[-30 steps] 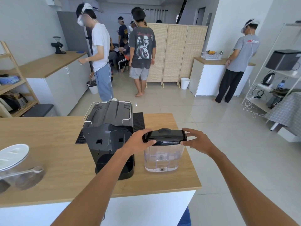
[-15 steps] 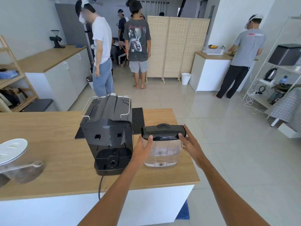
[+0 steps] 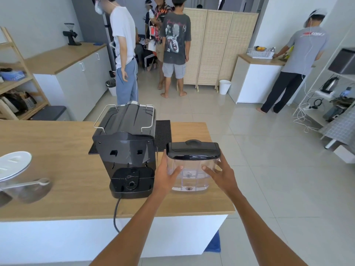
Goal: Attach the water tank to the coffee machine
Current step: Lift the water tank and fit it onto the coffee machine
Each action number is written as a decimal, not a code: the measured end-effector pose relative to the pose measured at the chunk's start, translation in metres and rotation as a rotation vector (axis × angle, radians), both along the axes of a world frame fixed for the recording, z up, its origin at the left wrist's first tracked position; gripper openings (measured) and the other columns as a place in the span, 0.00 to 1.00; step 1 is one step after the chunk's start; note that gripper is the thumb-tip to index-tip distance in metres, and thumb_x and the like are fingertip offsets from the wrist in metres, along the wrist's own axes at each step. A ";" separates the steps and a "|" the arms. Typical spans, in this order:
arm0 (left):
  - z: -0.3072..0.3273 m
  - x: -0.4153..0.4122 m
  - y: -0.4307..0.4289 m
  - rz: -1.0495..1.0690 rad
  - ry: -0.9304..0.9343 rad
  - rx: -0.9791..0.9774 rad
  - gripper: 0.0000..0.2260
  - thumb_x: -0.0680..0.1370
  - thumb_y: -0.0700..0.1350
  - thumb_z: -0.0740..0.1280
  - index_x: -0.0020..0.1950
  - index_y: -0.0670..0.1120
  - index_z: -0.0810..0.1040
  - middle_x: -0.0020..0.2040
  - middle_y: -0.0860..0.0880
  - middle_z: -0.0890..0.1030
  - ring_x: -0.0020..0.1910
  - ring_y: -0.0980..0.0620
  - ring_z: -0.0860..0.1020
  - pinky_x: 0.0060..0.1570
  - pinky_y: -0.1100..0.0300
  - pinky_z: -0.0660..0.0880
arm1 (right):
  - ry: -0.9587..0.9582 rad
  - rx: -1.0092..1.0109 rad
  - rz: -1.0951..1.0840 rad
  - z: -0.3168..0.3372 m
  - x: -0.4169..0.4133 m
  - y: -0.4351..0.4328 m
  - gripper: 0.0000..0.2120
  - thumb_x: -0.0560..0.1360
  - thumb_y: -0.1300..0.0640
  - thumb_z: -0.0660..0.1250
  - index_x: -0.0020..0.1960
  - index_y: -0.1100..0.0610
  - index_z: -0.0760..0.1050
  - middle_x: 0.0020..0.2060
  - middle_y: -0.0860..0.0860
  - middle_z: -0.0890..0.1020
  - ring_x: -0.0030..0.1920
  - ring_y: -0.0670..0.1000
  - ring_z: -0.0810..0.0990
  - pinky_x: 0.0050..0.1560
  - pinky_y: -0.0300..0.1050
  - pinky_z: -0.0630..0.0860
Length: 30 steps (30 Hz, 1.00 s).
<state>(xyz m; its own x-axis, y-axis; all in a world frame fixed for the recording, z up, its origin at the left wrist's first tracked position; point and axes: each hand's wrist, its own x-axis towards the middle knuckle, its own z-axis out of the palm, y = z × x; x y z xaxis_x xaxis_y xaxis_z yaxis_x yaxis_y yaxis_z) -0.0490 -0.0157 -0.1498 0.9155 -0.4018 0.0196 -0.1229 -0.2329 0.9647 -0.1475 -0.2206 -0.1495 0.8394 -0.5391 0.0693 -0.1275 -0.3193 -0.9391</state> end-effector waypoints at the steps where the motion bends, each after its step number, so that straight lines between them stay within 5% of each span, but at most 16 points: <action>1: -0.001 0.000 0.001 0.006 -0.003 -0.031 0.42 0.74 0.56 0.72 0.81 0.54 0.52 0.77 0.55 0.63 0.77 0.56 0.60 0.75 0.51 0.62 | -0.022 -0.005 -0.008 -0.002 0.000 0.001 0.43 0.72 0.49 0.78 0.80 0.40 0.60 0.62 0.28 0.77 0.70 0.47 0.74 0.61 0.36 0.77; 3: -0.001 -0.001 0.002 0.008 -0.011 -0.067 0.41 0.74 0.55 0.73 0.81 0.55 0.54 0.76 0.58 0.64 0.76 0.58 0.60 0.75 0.51 0.62 | -0.062 -0.023 -0.012 -0.004 0.000 0.004 0.43 0.72 0.49 0.77 0.80 0.40 0.59 0.57 0.18 0.74 0.70 0.45 0.72 0.58 0.28 0.75; 5: 0.000 -0.001 0.002 0.015 -0.019 -0.065 0.40 0.74 0.54 0.73 0.80 0.57 0.53 0.78 0.54 0.63 0.78 0.54 0.60 0.75 0.50 0.63 | -0.087 -0.030 -0.012 -0.006 0.001 0.004 0.43 0.73 0.49 0.76 0.80 0.40 0.57 0.56 0.14 0.72 0.70 0.46 0.71 0.60 0.31 0.74; 13: 0.012 -0.004 -0.001 -0.018 -0.147 -0.093 0.40 0.76 0.53 0.70 0.78 0.66 0.46 0.81 0.59 0.54 0.80 0.49 0.55 0.75 0.39 0.59 | -0.119 -0.143 -0.041 0.006 0.000 0.011 0.45 0.72 0.40 0.73 0.78 0.30 0.46 0.58 0.12 0.67 0.66 0.42 0.72 0.53 0.25 0.73; 17: 0.017 -0.002 0.000 -0.008 -0.178 -0.101 0.40 0.76 0.54 0.70 0.77 0.69 0.46 0.81 0.57 0.56 0.80 0.50 0.55 0.75 0.39 0.60 | -0.138 -0.158 -0.049 0.015 -0.001 0.012 0.45 0.70 0.34 0.71 0.79 0.31 0.48 0.59 0.13 0.68 0.65 0.41 0.73 0.53 0.26 0.73; 20: 0.022 0.001 0.002 0.011 -0.188 -0.098 0.40 0.75 0.56 0.71 0.76 0.72 0.47 0.80 0.51 0.62 0.78 0.46 0.61 0.72 0.38 0.64 | -0.152 -0.175 -0.055 0.025 -0.001 0.015 0.43 0.72 0.39 0.72 0.77 0.29 0.49 0.61 0.15 0.68 0.68 0.42 0.71 0.55 0.25 0.73; 22: 0.026 0.002 0.004 0.027 -0.217 -0.070 0.40 0.75 0.58 0.70 0.76 0.72 0.46 0.76 0.47 0.69 0.72 0.46 0.71 0.66 0.46 0.72 | -0.157 -0.178 -0.060 0.031 -0.001 0.017 0.43 0.74 0.44 0.74 0.76 0.27 0.49 0.61 0.15 0.68 0.69 0.44 0.71 0.54 0.22 0.72; 25: 0.028 0.004 0.008 0.023 -0.276 -0.077 0.40 0.75 0.58 0.69 0.76 0.71 0.44 0.56 0.71 0.78 0.45 0.71 0.74 0.48 0.65 0.69 | -0.178 -0.198 -0.063 0.038 -0.002 0.020 0.44 0.74 0.46 0.74 0.79 0.31 0.49 0.59 0.14 0.68 0.72 0.49 0.72 0.54 0.21 0.72; 27: 0.030 0.004 0.014 0.024 -0.276 -0.079 0.40 0.75 0.58 0.69 0.77 0.70 0.44 0.37 0.67 0.71 0.34 0.68 0.65 0.40 0.66 0.63 | -0.192 -0.210 -0.061 0.042 -0.004 0.024 0.44 0.74 0.46 0.75 0.79 0.33 0.50 0.58 0.14 0.69 0.73 0.52 0.74 0.54 0.22 0.72; 30: 0.041 -0.001 0.027 0.009 -0.276 -0.092 0.40 0.74 0.63 0.67 0.76 0.71 0.42 0.35 0.62 0.65 0.32 0.60 0.66 0.33 0.63 0.63 | -0.203 -0.227 -0.073 0.052 -0.008 0.035 0.44 0.73 0.43 0.75 0.80 0.33 0.51 0.60 0.17 0.70 0.72 0.53 0.75 0.55 0.23 0.73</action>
